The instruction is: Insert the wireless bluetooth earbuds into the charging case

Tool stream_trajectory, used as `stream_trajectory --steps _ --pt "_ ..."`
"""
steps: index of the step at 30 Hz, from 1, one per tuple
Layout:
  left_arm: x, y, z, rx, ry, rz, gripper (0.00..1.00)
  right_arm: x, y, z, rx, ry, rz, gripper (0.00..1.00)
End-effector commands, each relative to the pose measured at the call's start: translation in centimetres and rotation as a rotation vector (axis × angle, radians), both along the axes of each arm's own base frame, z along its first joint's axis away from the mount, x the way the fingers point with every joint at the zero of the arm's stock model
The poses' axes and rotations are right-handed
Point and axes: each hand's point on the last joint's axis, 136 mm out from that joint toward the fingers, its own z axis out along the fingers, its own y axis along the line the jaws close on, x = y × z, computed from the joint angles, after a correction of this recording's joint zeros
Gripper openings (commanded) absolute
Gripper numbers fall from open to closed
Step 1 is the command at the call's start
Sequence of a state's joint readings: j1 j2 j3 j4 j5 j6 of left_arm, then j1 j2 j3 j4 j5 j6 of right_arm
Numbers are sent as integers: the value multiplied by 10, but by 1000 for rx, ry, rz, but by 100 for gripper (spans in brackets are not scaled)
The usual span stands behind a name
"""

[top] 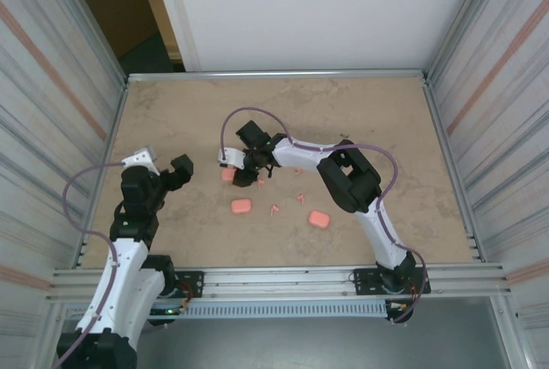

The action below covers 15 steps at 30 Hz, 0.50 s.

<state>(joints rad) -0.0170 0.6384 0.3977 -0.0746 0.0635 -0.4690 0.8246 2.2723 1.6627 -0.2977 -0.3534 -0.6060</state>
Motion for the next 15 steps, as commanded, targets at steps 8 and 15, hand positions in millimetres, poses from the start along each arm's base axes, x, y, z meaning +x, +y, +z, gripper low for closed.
stream_trajectory --steps 8,15 --pt "-2 -26 23 -89 -30 -128 99 13 -17 90 186 -173 -39 39" --pt "-3 -61 52 -158 -55 -332 97 10 -53 131 223 -308 -62 38"
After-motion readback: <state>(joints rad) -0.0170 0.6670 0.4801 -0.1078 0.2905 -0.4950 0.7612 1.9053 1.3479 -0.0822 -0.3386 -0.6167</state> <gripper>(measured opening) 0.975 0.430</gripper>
